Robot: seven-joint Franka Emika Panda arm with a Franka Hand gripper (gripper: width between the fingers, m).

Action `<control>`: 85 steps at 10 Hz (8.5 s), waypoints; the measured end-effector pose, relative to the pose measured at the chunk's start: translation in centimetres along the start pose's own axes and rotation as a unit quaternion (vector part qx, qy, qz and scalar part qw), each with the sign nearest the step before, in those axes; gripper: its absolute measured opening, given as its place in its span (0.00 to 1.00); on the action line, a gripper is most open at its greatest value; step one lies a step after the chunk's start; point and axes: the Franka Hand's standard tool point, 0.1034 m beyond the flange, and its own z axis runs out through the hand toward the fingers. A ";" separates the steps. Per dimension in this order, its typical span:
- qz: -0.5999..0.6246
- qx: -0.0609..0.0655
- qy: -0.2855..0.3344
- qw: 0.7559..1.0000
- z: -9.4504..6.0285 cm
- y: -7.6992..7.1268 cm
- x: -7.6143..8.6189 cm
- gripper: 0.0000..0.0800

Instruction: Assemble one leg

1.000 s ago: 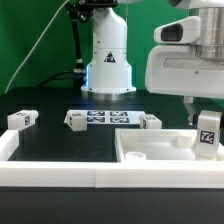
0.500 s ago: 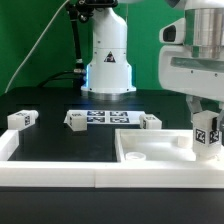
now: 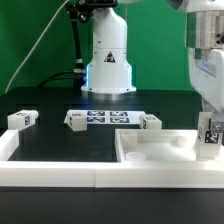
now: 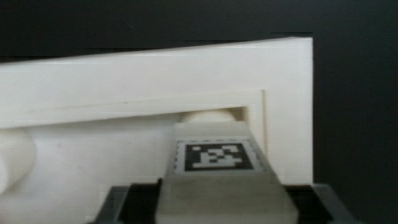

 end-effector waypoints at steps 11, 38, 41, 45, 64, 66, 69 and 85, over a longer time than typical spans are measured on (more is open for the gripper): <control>-0.135 0.001 -0.022 0.991 0.0 0.0 -0.3 0.81; 0.002 -0.006 0.012 1.000 0.0 0.2 0.6 0.36; 0.082 -0.003 0.010 0.997 0.0 0.2 0.6 0.36; 0.113 -0.004 -0.005 0.994 -0.1 0.1 0.7 0.36; -0.568 -0.011 0.018 0.823 -0.3 -0.5 1.1 0.66; -0.567 -0.011 0.018 0.823 -0.4 -0.5 1.1 0.36; -0.524 -0.013 0.016 0.852 -0.3 -0.4 1.3 0.36; 0.126 -0.005 -0.002 0.992 -0.1 0.2 1.3 0.37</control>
Offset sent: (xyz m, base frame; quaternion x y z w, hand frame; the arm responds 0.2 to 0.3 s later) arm 0.0016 -0.0050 0.0014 -0.0017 -0.0130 0.1168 0.9931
